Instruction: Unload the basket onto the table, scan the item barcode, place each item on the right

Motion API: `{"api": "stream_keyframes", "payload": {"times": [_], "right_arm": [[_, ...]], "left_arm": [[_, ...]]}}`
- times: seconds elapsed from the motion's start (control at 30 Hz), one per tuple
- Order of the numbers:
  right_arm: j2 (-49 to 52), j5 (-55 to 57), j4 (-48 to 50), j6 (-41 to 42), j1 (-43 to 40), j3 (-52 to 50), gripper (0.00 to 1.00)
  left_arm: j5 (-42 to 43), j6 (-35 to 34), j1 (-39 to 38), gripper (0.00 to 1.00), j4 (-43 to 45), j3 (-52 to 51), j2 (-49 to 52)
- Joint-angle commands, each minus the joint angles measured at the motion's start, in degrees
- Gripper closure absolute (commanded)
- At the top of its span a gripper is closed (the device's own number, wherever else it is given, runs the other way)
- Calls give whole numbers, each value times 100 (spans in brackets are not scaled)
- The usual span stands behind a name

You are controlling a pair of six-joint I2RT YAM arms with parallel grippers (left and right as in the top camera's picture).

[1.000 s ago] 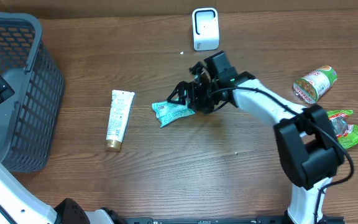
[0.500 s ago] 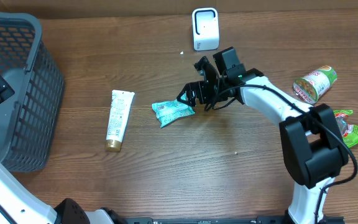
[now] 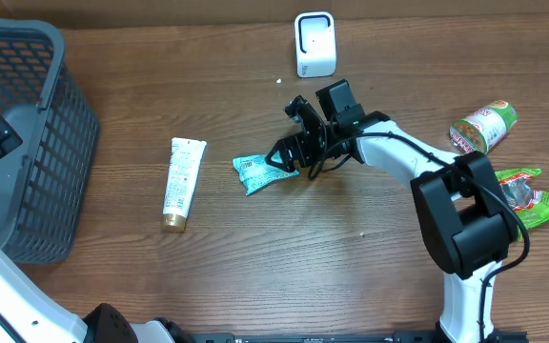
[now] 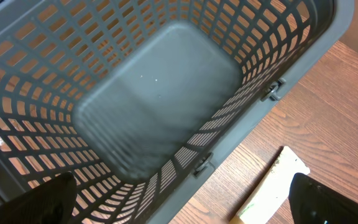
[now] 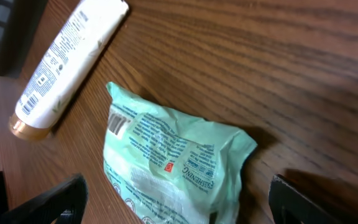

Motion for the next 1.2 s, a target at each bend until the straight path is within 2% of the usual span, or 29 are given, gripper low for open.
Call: {"api": "stream_keyframes", "payload": {"times": [0.0, 0.27, 0.5, 0.6, 0.77, 0.8, 0.83, 0.93, 1.1, 1.17], "right_arm": [[227, -79, 20, -105, 166, -26, 9], [319, -85, 66, 140, 308, -37, 18], [693, 140, 492, 662, 315, -37, 21], [737, 142, 688, 798, 317, -37, 27], [785, 337, 667, 911, 356, -37, 54], [802, 407, 643, 977, 365, -37, 61], [811, 398, 595, 990, 365, -37, 76], [809, 317, 507, 1161, 363, -31, 96], [675, -715, 450, 1222, 98, -24, 96], [490, -763, 317, 1449, -90, -24, 96]], "left_arm": [[24, -42, -2, 0, 17, 70, -39], [24, -42, -2, 0, 17, 70, -39], [24, -42, -2, 0, 17, 70, -39], [24, -42, -2, 0, 17, 70, -39], [24, -42, -2, 0, 17, 70, -39], [24, -42, -2, 0, 17, 70, -39], [24, -42, -2, 0, 17, 70, -39], [24, -42, -2, 0, 17, 70, -39], [24, -42, -2, 0, 20, 70, -39], [24, -42, -2, 0, 17, 70, -39]]}}
